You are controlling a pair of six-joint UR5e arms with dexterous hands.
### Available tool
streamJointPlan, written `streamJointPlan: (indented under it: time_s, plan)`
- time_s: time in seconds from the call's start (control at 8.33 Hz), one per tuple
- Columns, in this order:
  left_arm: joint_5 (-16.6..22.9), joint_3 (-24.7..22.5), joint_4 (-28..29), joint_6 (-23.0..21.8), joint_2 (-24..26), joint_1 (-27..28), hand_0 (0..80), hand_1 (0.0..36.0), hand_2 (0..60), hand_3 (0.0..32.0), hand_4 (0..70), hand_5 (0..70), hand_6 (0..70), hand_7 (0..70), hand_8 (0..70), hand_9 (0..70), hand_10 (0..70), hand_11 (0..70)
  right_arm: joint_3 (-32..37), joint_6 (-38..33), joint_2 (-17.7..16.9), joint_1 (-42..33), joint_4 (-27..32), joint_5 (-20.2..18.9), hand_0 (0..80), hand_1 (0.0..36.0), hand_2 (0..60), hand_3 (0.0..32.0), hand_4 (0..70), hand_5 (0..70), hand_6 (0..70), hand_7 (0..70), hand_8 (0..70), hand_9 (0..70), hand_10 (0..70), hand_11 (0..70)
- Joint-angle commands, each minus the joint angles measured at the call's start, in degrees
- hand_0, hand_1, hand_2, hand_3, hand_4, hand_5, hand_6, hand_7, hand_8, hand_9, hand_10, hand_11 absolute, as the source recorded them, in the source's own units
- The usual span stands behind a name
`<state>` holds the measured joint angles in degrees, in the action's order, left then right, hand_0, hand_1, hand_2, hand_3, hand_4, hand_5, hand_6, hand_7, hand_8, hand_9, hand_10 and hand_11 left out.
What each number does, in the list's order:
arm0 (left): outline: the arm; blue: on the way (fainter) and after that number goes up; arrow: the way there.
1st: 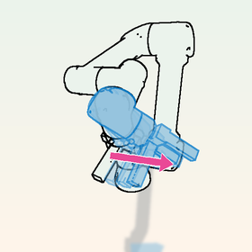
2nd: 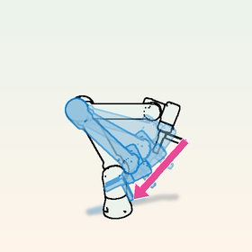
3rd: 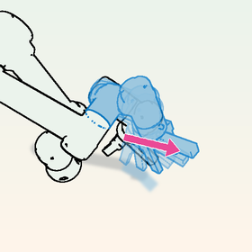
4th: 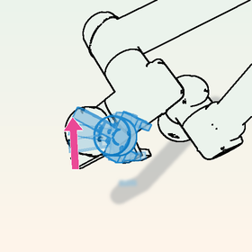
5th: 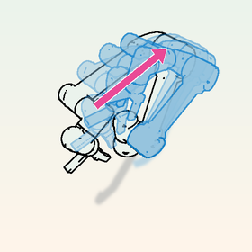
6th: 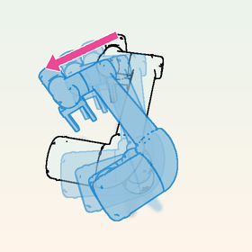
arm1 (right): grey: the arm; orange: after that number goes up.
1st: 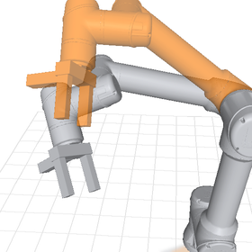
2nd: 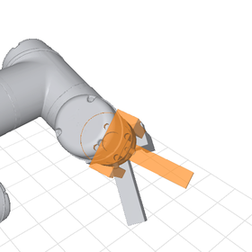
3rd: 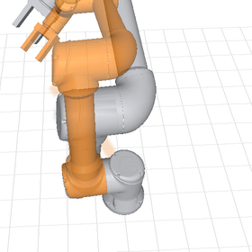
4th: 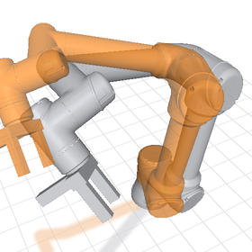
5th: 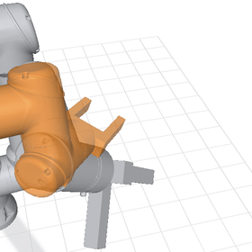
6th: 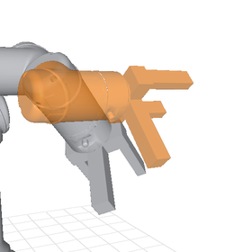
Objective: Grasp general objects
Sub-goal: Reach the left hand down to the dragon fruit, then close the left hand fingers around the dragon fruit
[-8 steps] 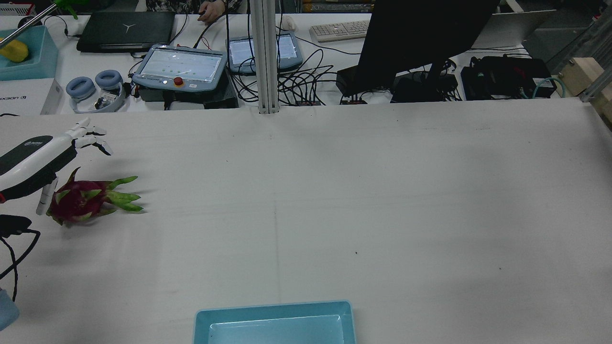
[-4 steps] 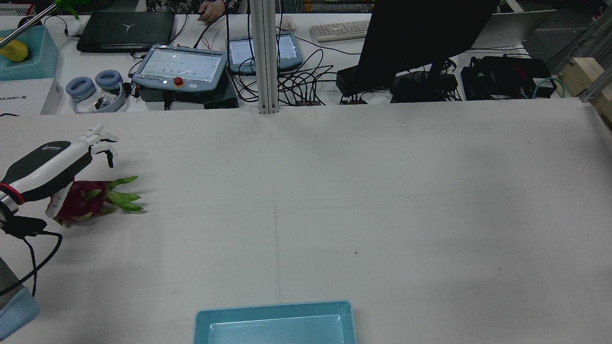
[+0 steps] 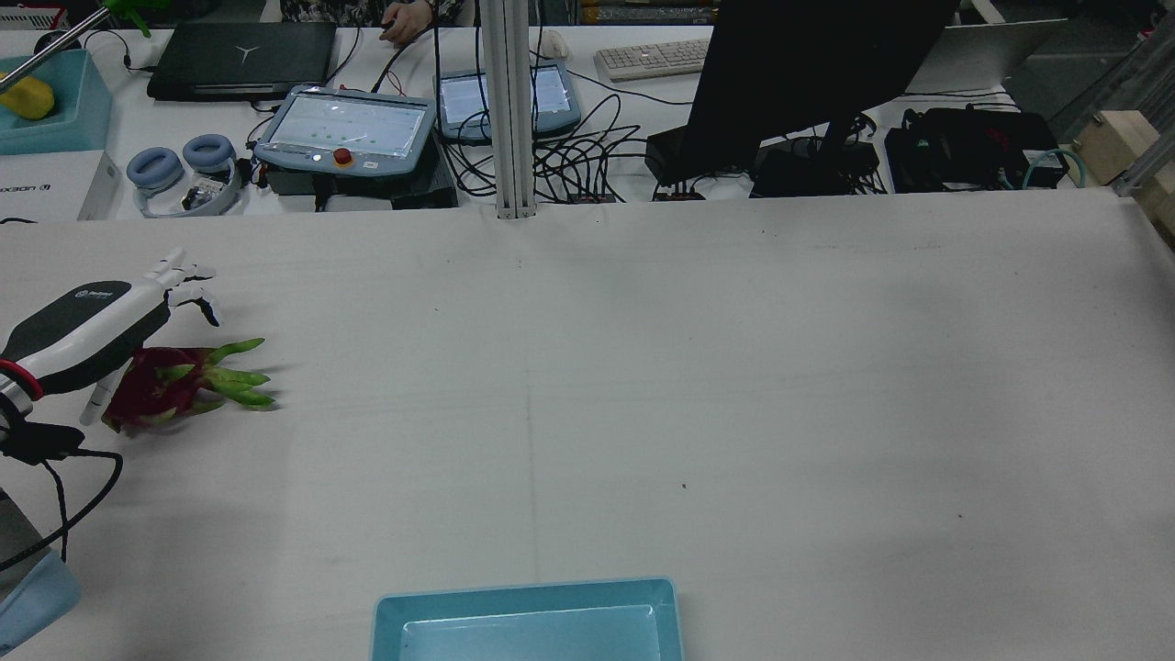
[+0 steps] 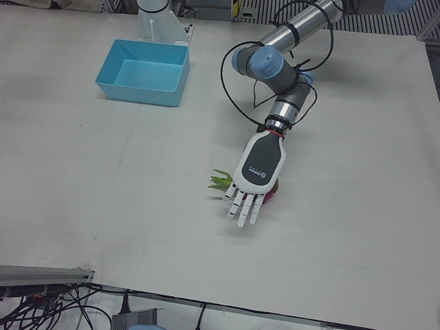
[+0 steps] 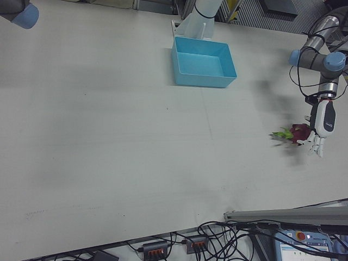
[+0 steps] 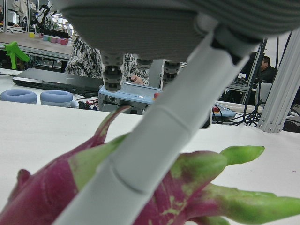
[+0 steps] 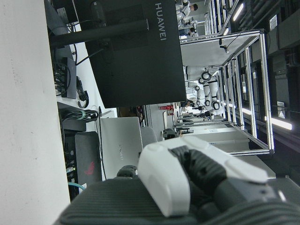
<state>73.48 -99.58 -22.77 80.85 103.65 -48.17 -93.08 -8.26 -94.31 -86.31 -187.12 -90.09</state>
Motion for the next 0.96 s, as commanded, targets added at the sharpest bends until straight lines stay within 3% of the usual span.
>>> streamJointPlan:
  time_s: [0.0,0.24,0.84]
  plan:
    - [-0.1,0.7,1.1,0.2,-0.8,0.2,80.0,36.0,60.0,11.0,0.0,37.2,0.0,22.1,0.0,3.0,0.0,0.0,0.0,0.0,-0.1,0.0,0.0,0.0,0.0,0.0,0.0,0.0,0.0,0.0,0.0,0.0,0.0,0.0,0.0,0.0]
    - [-0.2,1.3,2.6,0.2,-2.0,0.7,80.0,36.0,60.0,9.0,0.0,46.1,0.0,23.3,0.0,3.2,0.0,0.0,0.0,0.0,0.0,0.0,0.0,0.0,0.0,0.0,0.0,0.0,0.0,0.0,0.0,0.0,0.0,0.0,0.0,0.0]
    - [-0.3,3.5,4.2,0.2,-1.6,0.8,80.0,36.0,60.0,6.6,0.0,53.6,0.0,27.9,0.0,4.1,0.0,0.0,0.0,0.0,0.0,0.0,0.0,0.0,0.0,0.0,0.0,0.0,0.0,0.0,0.0,0.0,0.0,0.0,0.0,0.0]
